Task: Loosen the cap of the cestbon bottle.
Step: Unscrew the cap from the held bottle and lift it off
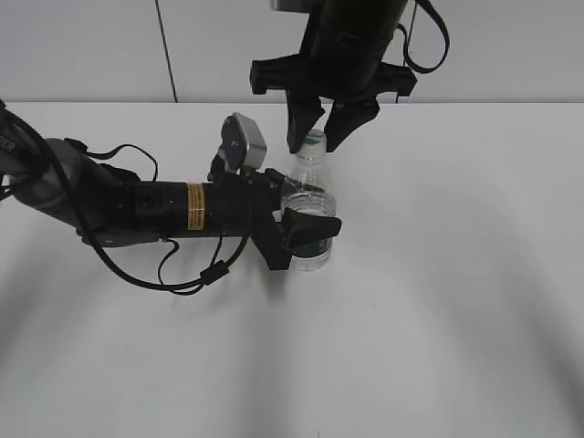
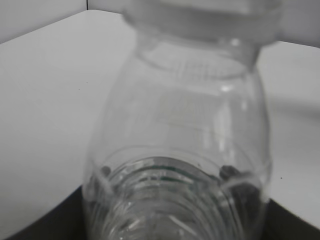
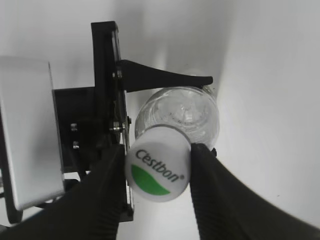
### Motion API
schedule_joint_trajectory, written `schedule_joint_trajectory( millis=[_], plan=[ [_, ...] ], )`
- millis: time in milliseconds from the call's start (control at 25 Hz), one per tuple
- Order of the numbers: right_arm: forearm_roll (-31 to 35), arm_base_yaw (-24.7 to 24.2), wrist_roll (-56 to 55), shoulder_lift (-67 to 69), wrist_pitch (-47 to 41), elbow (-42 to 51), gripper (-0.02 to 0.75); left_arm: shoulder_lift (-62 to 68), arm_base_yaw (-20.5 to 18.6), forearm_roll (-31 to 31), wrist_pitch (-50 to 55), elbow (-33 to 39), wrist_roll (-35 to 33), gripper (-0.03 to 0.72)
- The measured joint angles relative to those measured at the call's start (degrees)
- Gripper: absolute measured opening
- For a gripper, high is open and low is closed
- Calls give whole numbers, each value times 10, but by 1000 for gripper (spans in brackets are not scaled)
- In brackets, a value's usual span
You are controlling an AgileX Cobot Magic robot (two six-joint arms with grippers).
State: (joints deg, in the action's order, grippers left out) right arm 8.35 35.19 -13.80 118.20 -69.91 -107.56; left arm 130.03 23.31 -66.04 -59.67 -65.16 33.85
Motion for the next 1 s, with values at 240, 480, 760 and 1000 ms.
schedule_joint_trajectory(
  millis=[240,480,760,1000],
  plan=[
    [-15,1,238,0,0,0,309,0,0,0,1,0,0,393],
    [-18,2,413,0,0,-1,309,0,0,-1,1,0,0,393],
    [-16,2,588,-1,0,-2,308,0,0,-3,0,-1,0,393],
    [-9,2,750,-1,-3,-2,308,0,-1,-15,-8,-1,0,393]
  ],
)
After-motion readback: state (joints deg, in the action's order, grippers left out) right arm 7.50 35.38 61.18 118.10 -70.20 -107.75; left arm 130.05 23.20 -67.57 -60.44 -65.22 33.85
